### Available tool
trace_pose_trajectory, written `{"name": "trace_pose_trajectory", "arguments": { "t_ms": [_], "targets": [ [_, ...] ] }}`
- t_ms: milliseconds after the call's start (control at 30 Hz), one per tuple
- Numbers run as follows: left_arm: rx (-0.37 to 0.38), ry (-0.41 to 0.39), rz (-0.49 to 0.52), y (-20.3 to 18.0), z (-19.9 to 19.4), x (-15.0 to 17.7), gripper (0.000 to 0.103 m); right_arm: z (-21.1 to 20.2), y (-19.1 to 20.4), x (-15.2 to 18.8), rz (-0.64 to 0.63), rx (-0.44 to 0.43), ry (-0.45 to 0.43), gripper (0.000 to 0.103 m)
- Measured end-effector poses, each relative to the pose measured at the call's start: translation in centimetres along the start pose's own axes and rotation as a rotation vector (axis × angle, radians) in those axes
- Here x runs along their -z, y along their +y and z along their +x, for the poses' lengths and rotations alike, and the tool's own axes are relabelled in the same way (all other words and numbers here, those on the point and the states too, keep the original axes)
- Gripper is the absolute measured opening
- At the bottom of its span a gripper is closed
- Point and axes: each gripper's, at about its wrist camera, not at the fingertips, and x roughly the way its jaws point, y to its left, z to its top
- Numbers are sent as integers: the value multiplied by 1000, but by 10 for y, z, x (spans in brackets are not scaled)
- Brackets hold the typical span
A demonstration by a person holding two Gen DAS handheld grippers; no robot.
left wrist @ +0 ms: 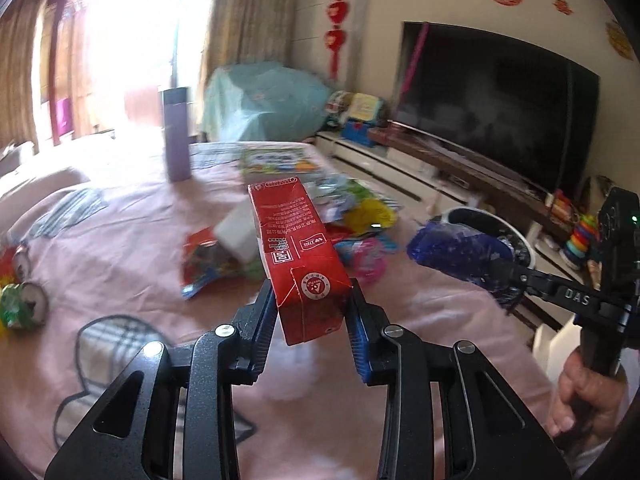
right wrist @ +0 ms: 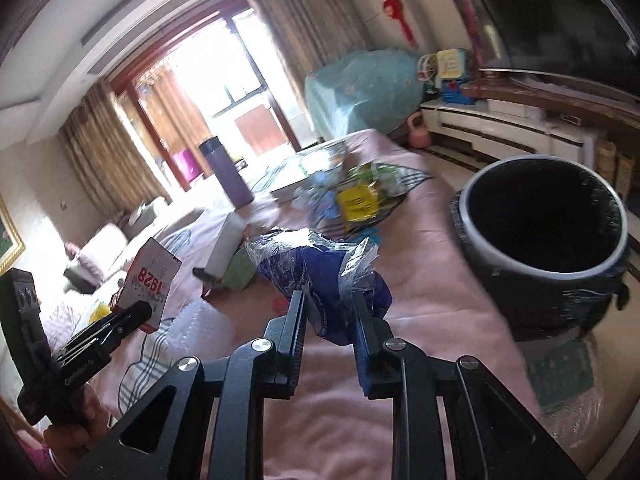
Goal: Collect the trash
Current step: 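Carry both items to the black bin and open both tools to drop them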
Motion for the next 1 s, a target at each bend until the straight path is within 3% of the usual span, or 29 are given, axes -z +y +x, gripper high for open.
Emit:
{"name": "trace_pose_trajectory", "arguments": {
  "t_ms": [533,733,1000],
  "targets": [
    [244,117,175,-113,58,-14,29,-48,-76,-11,103,177,-79,22],
    [279,116,212,-139,77,-23,29,-52,-105,-23,121,247,-85,22],
    [312,101,204,-141,82,-31,29,-49,-117,-27,130,239,-90,22]
  ]
}}
